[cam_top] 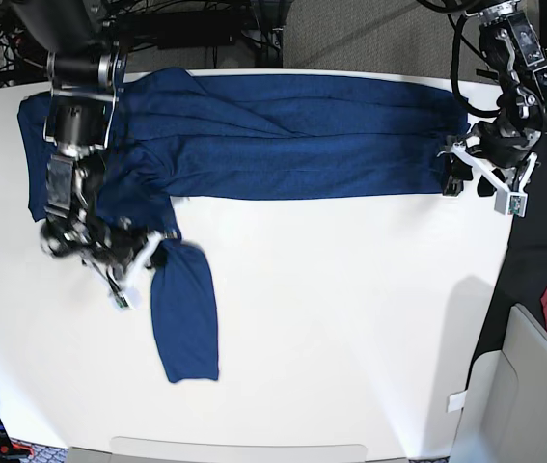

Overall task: Fold the T-shirt properly
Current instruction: 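Grasp the sleeve with the right gripper and fold it onto the shirt, then sweep the right gripper across the shirt to smooth the folded sleeve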

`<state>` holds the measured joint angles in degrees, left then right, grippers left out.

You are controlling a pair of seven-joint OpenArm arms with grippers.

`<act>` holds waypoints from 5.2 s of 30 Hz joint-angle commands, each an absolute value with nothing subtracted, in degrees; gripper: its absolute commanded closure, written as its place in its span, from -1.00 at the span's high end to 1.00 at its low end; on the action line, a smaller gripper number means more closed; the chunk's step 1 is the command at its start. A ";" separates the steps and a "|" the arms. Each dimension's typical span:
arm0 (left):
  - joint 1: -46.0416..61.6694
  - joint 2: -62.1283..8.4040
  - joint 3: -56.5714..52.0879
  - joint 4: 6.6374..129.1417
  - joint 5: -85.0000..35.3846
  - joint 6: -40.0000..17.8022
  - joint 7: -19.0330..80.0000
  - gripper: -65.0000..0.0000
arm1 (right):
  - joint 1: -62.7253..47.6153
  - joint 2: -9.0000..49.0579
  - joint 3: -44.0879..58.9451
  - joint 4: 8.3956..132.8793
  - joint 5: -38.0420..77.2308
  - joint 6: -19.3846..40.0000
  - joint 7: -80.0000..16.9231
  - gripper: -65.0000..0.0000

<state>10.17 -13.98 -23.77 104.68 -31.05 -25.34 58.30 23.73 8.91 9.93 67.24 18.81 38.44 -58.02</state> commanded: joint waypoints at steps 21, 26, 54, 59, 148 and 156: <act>10.59 -13.05 -24.04 105.54 -31.78 -25.63 57.36 0.21 | -5.76 11.12 0.48 109.05 51.47 40.00 -67.65 -0.98; 12.18 -12.35 -24.04 105.71 -31.78 -25.63 57.27 0.21 | -6.73 9.98 -3.21 110.73 51.47 40.00 -67.65 -0.97; 12.88 -11.56 -24.04 107.30 -31.78 -25.63 57.36 0.21 | 8.92 15.16 12.88 98.33 43.21 40.00 -68.88 -0.10; 13.49 -11.56 -24.04 107.47 -31.78 -25.71 57.36 0.21 | 14.11 12.70 9.01 92.00 34.59 40.00 -68.44 -0.10; 17.71 -11.47 -30.64 110.55 -31.96 -25.80 57.36 0.21 | 18.51 6.37 -6.55 74.59 16.04 40.00 -63.16 0.04; 17.71 -11.38 -30.55 110.55 -31.96 -25.80 57.36 0.21 | 18.42 6.20 -6.55 74.33 23.60 40.00 -64.84 -0.93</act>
<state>17.80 -10.76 -30.37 109.43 -31.29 -25.58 58.33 17.91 5.98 -6.37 74.15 24.56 39.68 -62.76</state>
